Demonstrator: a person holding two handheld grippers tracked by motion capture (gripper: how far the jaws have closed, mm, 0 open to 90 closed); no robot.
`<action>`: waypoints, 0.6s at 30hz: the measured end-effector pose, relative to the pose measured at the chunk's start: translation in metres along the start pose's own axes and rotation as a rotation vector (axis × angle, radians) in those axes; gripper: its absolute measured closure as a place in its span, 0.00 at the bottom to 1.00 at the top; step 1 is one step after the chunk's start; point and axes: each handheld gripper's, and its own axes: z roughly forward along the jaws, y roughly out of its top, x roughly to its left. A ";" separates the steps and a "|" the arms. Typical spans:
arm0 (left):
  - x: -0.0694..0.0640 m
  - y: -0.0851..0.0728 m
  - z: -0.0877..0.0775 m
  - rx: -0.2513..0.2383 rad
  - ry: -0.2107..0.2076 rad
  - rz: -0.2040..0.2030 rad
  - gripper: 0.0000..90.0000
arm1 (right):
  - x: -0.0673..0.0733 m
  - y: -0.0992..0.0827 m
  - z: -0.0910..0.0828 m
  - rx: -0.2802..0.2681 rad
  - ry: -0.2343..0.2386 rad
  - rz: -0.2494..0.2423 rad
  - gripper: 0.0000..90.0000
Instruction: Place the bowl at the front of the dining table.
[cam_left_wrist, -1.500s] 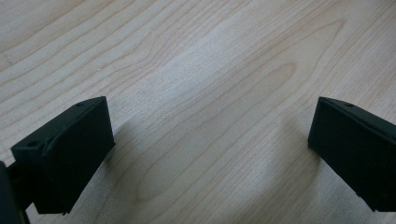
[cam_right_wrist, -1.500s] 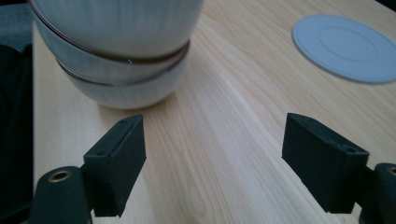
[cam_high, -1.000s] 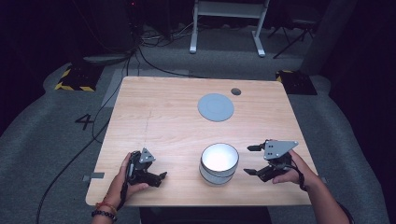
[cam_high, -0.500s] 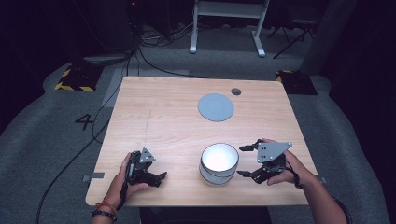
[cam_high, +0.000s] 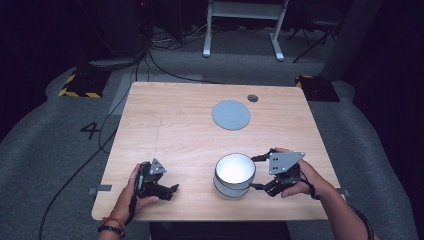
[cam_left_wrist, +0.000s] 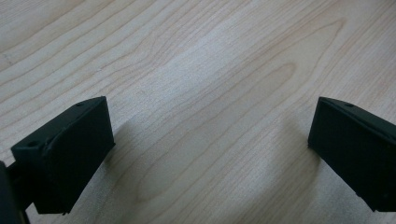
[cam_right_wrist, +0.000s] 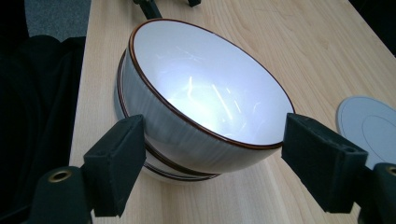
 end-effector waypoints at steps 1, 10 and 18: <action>0.000 0.000 0.000 0.000 0.000 0.000 0.00 | 0.001 0.001 0.000 -0.007 -0.002 -0.002 0.25; 0.000 0.000 0.000 0.000 0.000 0.000 0.00 | 0.005 0.009 0.001 -0.008 0.001 -0.046 0.26; 0.000 0.000 0.000 0.000 0.000 0.000 0.00 | 0.004 0.005 0.010 0.016 0.105 -0.034 0.44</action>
